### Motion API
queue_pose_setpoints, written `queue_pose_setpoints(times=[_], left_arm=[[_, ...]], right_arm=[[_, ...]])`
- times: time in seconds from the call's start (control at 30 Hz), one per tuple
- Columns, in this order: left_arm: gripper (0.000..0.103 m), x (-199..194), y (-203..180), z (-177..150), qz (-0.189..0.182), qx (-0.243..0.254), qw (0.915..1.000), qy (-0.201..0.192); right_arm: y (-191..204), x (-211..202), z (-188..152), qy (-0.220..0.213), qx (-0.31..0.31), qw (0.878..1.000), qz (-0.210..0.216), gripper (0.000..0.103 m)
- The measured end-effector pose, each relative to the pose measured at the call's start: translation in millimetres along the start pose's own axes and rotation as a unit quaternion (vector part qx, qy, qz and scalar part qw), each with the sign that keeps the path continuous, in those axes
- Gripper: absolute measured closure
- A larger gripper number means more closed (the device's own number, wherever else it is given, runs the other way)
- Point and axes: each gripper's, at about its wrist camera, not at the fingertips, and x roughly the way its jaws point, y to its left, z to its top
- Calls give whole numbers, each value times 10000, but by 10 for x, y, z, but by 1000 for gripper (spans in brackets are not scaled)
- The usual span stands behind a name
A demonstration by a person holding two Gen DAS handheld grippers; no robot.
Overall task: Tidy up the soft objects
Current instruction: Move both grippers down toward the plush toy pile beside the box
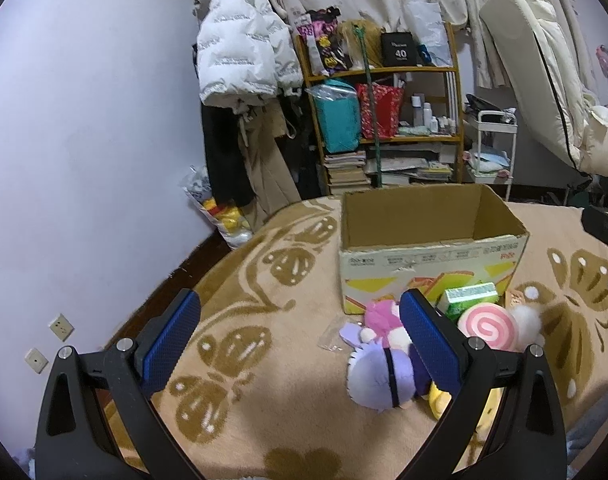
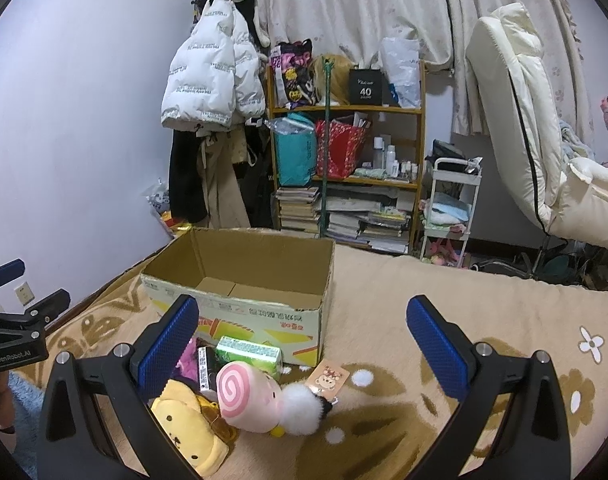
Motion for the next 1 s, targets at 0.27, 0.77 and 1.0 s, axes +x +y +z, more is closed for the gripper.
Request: queue_pose_setpoints(times=[0.27,0.77,1.0], left_arm=[[4,148,-94,-17,-157,108,9991,377],[4,717,-153,-111,-502,8,9885,1427],[4,978,-175,-192,-660,-110,9801,1870]], right_arm=[[42,179,-54,355,-195,9991,122,0],[222,420,-201,1353,-539,9893,84,0],[180,675,-185,1833,-484,9815,276,0]])
